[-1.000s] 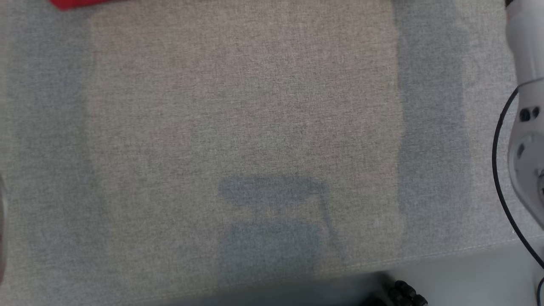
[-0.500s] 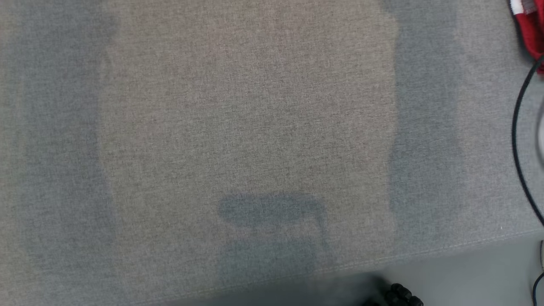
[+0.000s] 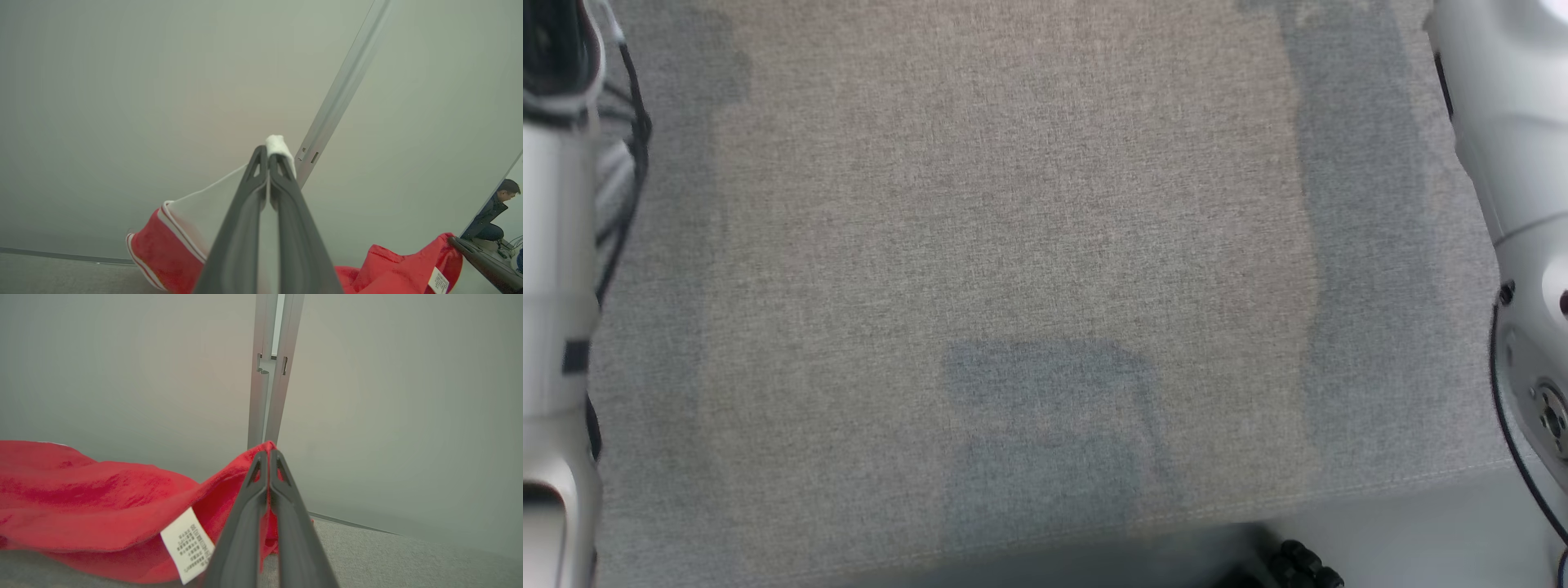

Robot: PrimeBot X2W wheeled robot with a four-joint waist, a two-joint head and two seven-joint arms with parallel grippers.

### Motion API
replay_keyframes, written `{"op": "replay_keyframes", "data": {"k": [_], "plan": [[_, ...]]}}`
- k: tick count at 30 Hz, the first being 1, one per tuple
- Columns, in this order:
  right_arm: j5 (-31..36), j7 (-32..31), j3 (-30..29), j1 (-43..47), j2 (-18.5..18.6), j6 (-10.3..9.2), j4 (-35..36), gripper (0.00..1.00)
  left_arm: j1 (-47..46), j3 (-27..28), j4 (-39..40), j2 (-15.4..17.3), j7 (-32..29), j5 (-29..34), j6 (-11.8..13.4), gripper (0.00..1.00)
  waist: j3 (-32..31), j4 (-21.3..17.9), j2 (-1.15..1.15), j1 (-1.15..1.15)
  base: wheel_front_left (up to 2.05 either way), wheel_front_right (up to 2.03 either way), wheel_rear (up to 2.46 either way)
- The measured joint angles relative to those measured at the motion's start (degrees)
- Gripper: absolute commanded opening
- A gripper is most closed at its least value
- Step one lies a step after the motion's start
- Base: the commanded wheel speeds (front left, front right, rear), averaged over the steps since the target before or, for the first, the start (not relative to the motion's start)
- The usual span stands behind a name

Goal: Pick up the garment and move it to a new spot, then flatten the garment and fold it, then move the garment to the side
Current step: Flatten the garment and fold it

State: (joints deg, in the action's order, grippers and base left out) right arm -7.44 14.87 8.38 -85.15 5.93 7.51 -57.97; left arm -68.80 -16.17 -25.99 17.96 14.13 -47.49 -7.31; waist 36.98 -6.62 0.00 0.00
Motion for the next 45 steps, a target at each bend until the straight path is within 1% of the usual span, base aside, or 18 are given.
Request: {"op": "replay_keyframes", "data": {"k": [1, 2, 3, 4, 7, 14, 17, 24, 27, 31, 37, 41, 45], "plan": [[0.00, 0.00, 0.00, 0.00, 0.00, 0.00, 0.00, 0.00, 0.00, 0.00, 0.00, 0.00, 0.00, 0.00, 0.00, 0.00, 0.00, 0.00, 0.00, 0.00, 0.00, 0.00, 0.00], [-0.79, -0.34, 1.34, 1.10, 0.99, 0.00, -0.16, 0.00, 2.21, 0.38, 0.69, 0.26, 0.05, -0.62, 0.00, 0.00, -0.57, 0.07, 0.00, 0.00, 0.00, 0.00, 0.00], [-1.69, -0.66, 2.60, 2.30, 1.97, 0.00, -0.41, 0.00, 4.64, 0.74, 1.60, 0.37, 0.14, -0.84, 0.00, 0.00, -1.25, 0.16, 0.00, 0.00, 0.00, 0.00, 0.00], [-3.41, -1.66, 4.72, 4.32, 3.41, 0.00, -0.70, 0.00, 9.20, 1.13, 2.99, 0.41, 0.42, -1.35, 0.07, 0.00, -2.78, 0.41, 0.00, 0.00, 0.00, 0.00, 0.00], [-5.60, -4.20, 7.90, 7.34, 5.10, 0.00, -1.42, 0.00, 16.29, 2.40, 4.48, -0.37, 0.60, -2.49, 0.87, 0.00, -5.46, 0.89, 0.00, 0.00, 0.00, 0.00, 0.00], [-9.37, -10.99, 15.28, 16.10, 7.81, 0.00, -2.25, 0.00, 32.11, 2.98, 6.41, -3.32, 0.81, -2.45, 2.57, 0.00, -12.50, 2.12, 0.00, 0.00, 0.00, 0.00, 0.00], [-10.90, -13.41, 18.28, 20.43, 9.07, 0.01, -1.91, 0.00, 38.27, 3.86, 6.69, -5.24, 0.82, -1.83, 3.24, 0.00, -15.75, 2.71, 0.00, 0.00, 0.00, 0.00, 0.00], [-14.34, -18.60, 23.31, 30.19, 11.96, 0.02, -0.64, 0.00, 51.66, 7.28, 7.26, -9.48, 0.89, -0.73, 4.10, 0.00, -23.64, 4.05, 0.00, -0.01, 0.00, 0.00, 0.00], [-15.88, -21.36, 23.86, 33.38, 13.48, 0.02, -0.30, 0.00, 56.23, 7.51, 7.60, -10.05, 0.89, 1.08, 4.50, 0.00, -26.84, 4.56, 0.00, -0.01, 0.00, 0.00, 0.00], [-17.31, -25.63, 24.24, 37.48, 14.62, 0.03, 0.85, 0.00, 61.16, 7.84, 8.48, -11.23, 0.88, 2.42, 5.13, 0.00, -30.60, 5.12, 0.00, -0.01, 0.00, 0.00, 0.00], [-19.31, -30.55, 23.82, 43.50, 16.35, 0.03, 5.93, 0.00, 66.03, 8.50, 9.75, -12.77, 0.89, 4.41, 6.09, 0.00, -34.88, 5.61, 0.00, -0.01, 0.00, 0.00, 0.00], [-20.06, -33.51, 22.09, 48.13, 17.68, 0.03, 10.55, 0.00, 69.06, 8.67, 10.57, -13.44, 0.89, 5.39, 7.03, 0.00, -36.98, 5.65, 0.00, -0.01, 0.00, 0.00, 0.00], [-19.46, -35.28, 17.77, 53.00, 18.76, 0.03, 15.11, 0.00, 71.68, 8.98, 11.15, -13.91, 0.89, 5.89, 7.82, 0.00, -38.17, 5.42, 0.00, -0.01, 0.00, 0.00, 0.00]]}}
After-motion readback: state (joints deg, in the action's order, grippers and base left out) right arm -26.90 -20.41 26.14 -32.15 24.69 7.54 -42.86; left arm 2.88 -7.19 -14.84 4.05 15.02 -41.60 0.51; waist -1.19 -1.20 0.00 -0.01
